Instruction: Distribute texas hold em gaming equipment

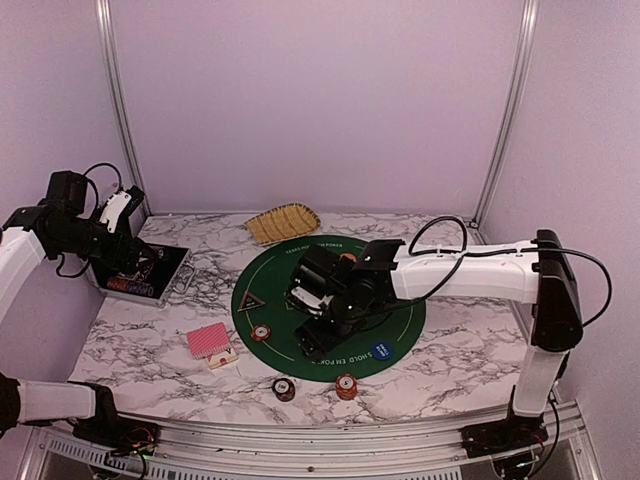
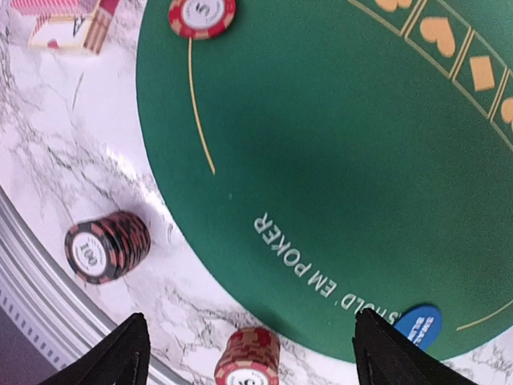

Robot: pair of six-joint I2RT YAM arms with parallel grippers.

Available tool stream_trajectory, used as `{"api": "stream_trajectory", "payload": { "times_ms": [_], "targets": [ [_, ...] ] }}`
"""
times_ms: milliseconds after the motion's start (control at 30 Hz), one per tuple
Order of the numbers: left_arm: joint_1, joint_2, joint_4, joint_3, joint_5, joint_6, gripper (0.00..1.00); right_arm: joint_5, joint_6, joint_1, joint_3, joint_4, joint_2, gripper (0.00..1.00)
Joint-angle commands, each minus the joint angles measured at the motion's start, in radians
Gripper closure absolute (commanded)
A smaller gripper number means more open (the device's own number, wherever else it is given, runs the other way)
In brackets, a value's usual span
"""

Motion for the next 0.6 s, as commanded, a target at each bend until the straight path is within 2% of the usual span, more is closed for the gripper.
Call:
{"api": "stream_trajectory", "payload": {
  "times_ms": [0, 367, 567],
  "targets": [
    [0.002, 0.003, -0.034, 0.017, 0.02, -0.002, 0.01, -0.001, 0.056, 0.051, -0.079, -0.03, -0.083, 0.13],
    [0.001, 0.002, -0.036, 0.013, 0.029, -0.007, 0.01, 0.03, 0.075, 0.083, -0.21, -0.032, -0.1, 0.13],
    [0.001, 0.008, -0.036, 0.014, 0.03, -0.007, 0.01, 0.021, 0.074, 0.083, -0.222, 0.001, -0.084, 0.21]
  ]
}}
